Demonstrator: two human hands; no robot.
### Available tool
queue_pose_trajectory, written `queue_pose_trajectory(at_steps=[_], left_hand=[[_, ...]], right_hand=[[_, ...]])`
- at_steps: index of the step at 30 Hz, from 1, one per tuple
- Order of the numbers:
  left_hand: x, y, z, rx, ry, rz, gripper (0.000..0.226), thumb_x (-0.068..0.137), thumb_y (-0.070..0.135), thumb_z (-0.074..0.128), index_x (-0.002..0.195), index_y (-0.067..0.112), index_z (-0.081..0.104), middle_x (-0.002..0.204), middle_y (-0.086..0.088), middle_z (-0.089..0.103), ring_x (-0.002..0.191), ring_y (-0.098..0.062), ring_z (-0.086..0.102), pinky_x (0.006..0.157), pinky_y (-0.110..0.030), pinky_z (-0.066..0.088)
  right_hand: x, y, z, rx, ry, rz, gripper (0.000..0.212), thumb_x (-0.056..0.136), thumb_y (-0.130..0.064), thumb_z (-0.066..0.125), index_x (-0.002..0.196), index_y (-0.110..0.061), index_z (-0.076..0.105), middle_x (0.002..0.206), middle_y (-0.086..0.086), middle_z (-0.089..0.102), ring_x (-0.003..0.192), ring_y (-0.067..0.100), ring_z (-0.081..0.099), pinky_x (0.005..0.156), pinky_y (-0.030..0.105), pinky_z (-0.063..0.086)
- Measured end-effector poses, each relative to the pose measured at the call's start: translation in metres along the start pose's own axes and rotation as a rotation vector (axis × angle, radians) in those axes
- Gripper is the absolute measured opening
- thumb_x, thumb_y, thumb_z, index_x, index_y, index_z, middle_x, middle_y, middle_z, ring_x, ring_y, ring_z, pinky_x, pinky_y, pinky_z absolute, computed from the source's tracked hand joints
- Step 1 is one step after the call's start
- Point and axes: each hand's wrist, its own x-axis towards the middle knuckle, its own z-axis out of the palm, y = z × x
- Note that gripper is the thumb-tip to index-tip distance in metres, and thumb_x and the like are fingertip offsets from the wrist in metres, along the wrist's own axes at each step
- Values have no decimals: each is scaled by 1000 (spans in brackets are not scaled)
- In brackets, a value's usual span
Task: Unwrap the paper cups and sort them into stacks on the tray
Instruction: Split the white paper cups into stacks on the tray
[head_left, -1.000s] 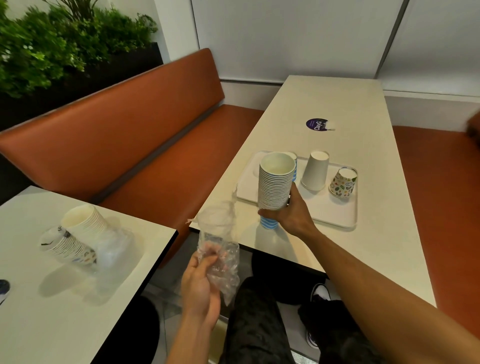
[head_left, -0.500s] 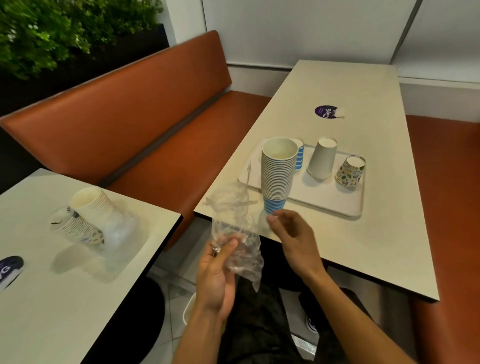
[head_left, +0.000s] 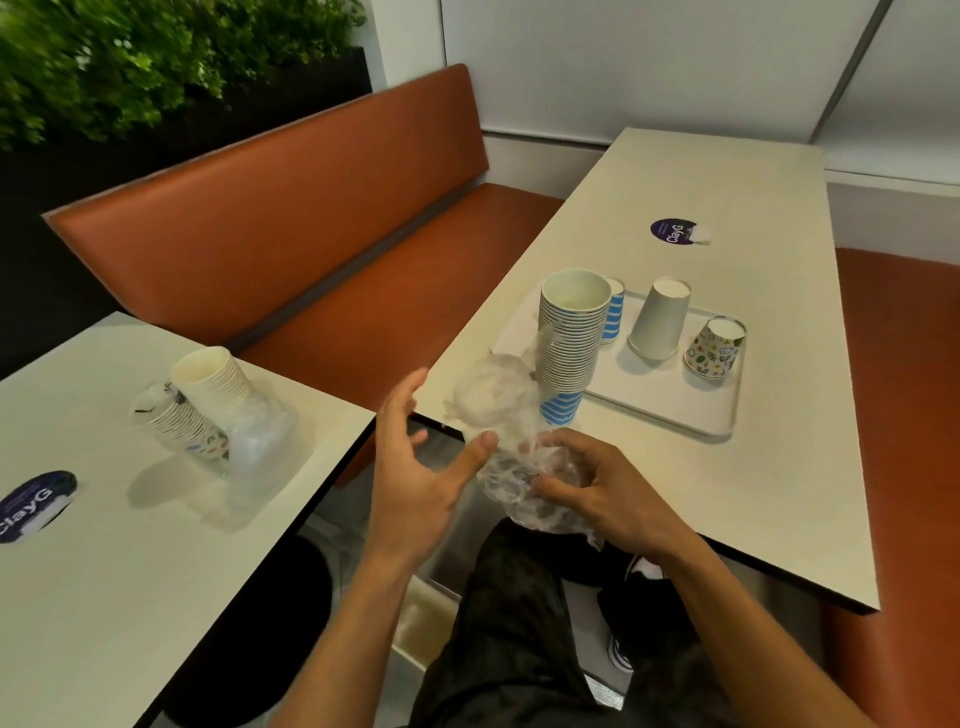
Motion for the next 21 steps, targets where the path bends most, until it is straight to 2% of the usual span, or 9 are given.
queue_pose_trajectory(at_steps=[2,4,6,8,11,14,16,19,21], left_hand=[[13,7,-7,163,-79,100,60,78,56,80,132,53,54,153,25,38,144,2,33,115,-25,34],[24,10,-14,272,-118,115,34,79,60,73,111,51,67,141,26,52,139,1,39,116,-33,37],[29,10,-24,223,-106,83,22,83,56,71,98,41,76,123,26,67,126,1,53,108,-39,48],[29,12,-38,134,-63,68,14,89,42,73,95,32,80,110,20,74,110,0,64,93,-27,55],[25,13,-64,107,18,36,13,94,35,71,98,27,80,98,19,77,98,-1,70,79,-11,52],[21,8,-94,115,149,-2,11,96,35,68,90,31,77,80,19,75,83,6,68,71,-4,47],[17,2,-114,118,270,-47,15,97,37,68,86,30,76,72,11,72,75,6,64,71,-1,44],[8,-4,-140,110,404,-90,27,97,45,65,87,23,77,69,5,70,70,0,62,73,-6,46],[1,-7,-156,119,462,-101,30,98,47,62,90,22,76,69,4,69,67,-3,61,73,-16,48]], right_hand=[[1,-4,-1,18,-34,-23,29,94,-5,73,121,-15,69,115,0,76,105,18,74,93,31,59],[2,-6,-1,-10,-46,-40,31,93,-7,76,121,-18,70,114,-3,75,103,14,73,89,24,57],[3,-9,-1,-37,-37,-44,34,91,-8,78,120,-25,71,105,-9,72,86,7,70,78,17,54],[5,-8,-1,-50,-26,-45,35,89,-12,80,119,-29,72,89,-9,65,65,4,57,69,15,49],[10,-6,1,-4,-26,-11,35,86,-26,84,117,-31,70,71,-9,63,61,4,54,66,17,46],[18,-8,11,73,-30,71,38,81,-39,84,113,-27,68,84,11,77,73,16,68,73,28,52],[25,-14,21,106,-54,97,38,80,-39,81,111,-20,68,86,12,79,72,13,70,70,28,55],[37,-16,45,111,-38,138,32,85,-37,79,105,-13,71,88,11,79,57,0,61,63,25,48],[46,-18,66,73,-44,137,41,84,-53,72,103,-17,73,91,4,80,62,1,62,69,31,52]])
